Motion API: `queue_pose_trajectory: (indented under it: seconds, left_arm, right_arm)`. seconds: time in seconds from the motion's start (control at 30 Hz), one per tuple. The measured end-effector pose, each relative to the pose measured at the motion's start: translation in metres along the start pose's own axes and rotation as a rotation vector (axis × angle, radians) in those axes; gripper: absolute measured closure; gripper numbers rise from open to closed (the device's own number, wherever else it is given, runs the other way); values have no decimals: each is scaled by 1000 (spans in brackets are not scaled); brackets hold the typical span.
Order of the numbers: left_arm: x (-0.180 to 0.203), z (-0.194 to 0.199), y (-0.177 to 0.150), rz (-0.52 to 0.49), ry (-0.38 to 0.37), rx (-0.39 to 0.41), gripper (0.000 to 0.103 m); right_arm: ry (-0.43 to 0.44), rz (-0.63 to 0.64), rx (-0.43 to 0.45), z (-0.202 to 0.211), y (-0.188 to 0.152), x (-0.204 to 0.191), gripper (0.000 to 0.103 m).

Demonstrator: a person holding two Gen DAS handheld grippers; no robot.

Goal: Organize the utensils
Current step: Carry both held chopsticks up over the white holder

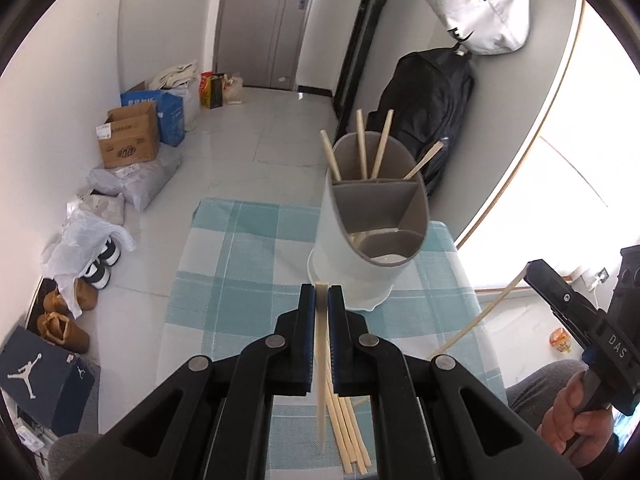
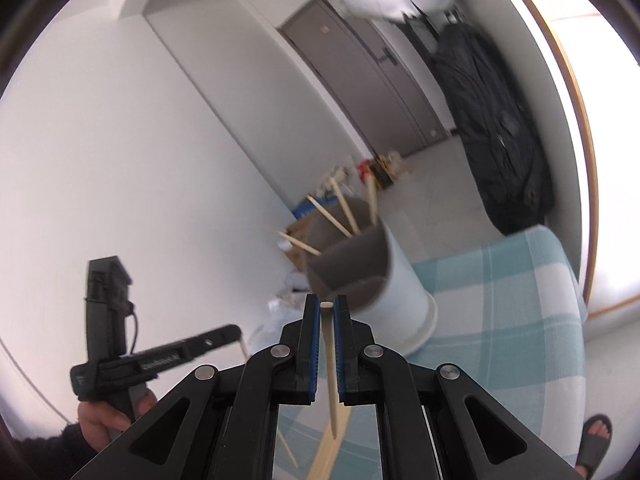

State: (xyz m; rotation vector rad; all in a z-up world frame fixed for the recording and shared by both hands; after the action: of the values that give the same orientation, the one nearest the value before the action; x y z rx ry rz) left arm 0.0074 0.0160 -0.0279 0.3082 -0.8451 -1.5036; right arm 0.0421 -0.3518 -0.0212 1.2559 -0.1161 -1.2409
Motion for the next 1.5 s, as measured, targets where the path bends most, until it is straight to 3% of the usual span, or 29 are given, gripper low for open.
queue_pose_trajectory:
  seconds: [0.27,0.7,1.17,1.5]
  left_arm:
    - [10,14,14,-20,-58,13,101]
    - [33,31,66,-53,-139,-26,101]
    - [45,52,150,-72,-139,43,101]
    - [31,33,191,-24,-122,87,101]
  right_arm:
    - [-26,37,9,4,14,-19,97]
    - [-42,121,41,-4,80,-51,97]
    - [-93,162,70,-20,168,-59,97]
    - [-131,195,86,-48,212,-56,97]
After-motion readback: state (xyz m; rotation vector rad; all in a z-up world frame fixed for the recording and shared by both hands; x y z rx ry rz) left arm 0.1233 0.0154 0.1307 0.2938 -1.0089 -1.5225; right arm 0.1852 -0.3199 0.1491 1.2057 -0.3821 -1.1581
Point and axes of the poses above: each gripper's, at about its wrist camera, not at the fingertips, and z roughly against the way its jaws point, x to its right, y to its top, the point moved 3 cm from there along -z, roughly the way its jaws point, and after that the axes turned 8 degrees about -y, right-handed, at the moved point
